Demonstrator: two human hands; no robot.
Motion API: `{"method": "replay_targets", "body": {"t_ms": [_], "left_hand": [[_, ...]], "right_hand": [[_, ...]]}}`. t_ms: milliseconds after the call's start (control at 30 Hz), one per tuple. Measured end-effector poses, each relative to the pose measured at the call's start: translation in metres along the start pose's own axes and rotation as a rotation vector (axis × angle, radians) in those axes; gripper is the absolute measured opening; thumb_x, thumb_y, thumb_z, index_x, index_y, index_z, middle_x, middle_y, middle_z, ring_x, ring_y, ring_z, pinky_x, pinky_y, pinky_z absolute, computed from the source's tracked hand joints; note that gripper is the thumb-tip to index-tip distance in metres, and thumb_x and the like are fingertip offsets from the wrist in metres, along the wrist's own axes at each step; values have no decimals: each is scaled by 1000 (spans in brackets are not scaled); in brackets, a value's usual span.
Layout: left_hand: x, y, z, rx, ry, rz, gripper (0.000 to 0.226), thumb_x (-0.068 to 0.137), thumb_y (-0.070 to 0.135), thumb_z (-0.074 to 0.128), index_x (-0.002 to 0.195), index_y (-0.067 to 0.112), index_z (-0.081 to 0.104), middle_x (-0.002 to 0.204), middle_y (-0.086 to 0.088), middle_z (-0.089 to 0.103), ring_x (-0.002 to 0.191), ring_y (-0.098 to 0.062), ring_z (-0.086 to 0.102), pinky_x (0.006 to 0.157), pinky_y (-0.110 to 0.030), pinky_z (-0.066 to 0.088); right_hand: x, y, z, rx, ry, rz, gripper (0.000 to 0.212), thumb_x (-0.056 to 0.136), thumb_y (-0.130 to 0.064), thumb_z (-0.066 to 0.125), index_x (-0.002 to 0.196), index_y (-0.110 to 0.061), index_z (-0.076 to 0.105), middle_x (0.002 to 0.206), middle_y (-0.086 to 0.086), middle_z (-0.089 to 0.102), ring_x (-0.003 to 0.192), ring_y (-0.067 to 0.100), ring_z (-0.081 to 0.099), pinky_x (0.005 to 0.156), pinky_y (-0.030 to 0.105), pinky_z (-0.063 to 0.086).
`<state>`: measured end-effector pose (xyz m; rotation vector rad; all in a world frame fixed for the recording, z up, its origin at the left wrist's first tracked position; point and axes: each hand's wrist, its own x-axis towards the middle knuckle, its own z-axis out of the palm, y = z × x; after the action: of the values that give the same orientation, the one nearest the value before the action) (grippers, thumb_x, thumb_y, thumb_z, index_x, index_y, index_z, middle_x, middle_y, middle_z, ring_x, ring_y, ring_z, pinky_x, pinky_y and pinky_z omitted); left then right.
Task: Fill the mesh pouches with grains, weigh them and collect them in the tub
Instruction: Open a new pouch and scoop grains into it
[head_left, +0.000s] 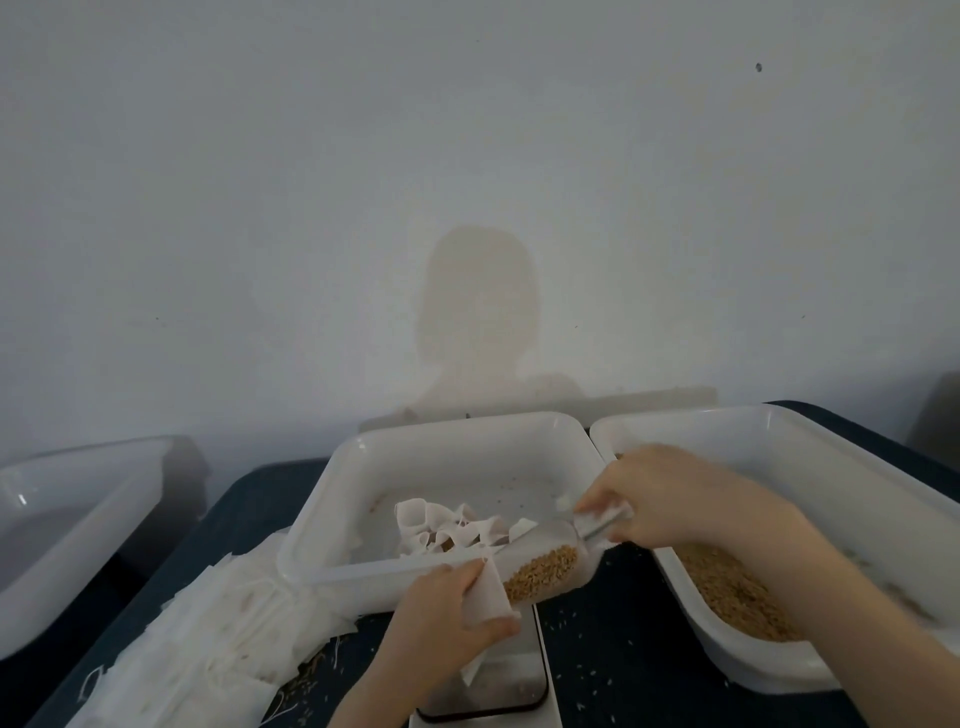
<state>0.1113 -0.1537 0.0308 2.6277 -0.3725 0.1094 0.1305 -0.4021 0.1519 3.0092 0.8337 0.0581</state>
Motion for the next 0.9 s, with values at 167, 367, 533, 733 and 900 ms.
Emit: {"method": "replay_targets", "body": {"t_ms": [167, 367, 533, 733, 900], "left_hand": [[3, 4, 13, 41, 138, -26, 67, 65, 79, 53, 114, 34, 52, 100, 22, 52, 90, 2, 47, 73, -16, 37], [3, 14, 18, -12, 265, -22, 51, 69, 73, 58, 102, 35, 50, 89, 27, 46, 83, 4, 46, 67, -10, 34], [4, 18, 21, -31, 257, -41, 53, 69, 71, 58, 103, 31, 53, 100, 20, 54, 87, 2, 47, 72, -14, 33], [7, 22, 20, -72, 248, -56, 58, 70, 68, 62, 104, 21, 56, 87, 17, 51, 78, 0, 45, 63, -15, 34], [11, 21, 18, -180, 237, -50, 54, 76, 51, 71, 110, 12, 59, 81, 16, 51, 71, -1, 47, 63, -11, 38]], "right_hand": [[-1, -17, -9, -299, 198, -49, 40, 88, -11, 57, 120, -35, 62, 109, -11, 68, 112, 13, 52, 113, 37, -15], [-7, -43, -21, -625, 332, -88, 58, 70, 12, 28, 91, -23, 69, 81, -4, 61, 93, 21, 55, 94, 48, -38], [-13, -53, -25, -773, 427, -93, 51, 66, 6, 33, 69, -31, 69, 63, -10, 57, 74, 14, 59, 106, 56, -12], [-8, -36, -23, -601, 275, -20, 48, 82, 8, 44, 108, -26, 66, 98, -2, 60, 104, 22, 52, 90, 48, -41], [-14, -3, -11, -364, 215, 17, 40, 97, -20, 51, 131, -40, 51, 121, -12, 57, 121, 13, 47, 116, 43, 3]]}}
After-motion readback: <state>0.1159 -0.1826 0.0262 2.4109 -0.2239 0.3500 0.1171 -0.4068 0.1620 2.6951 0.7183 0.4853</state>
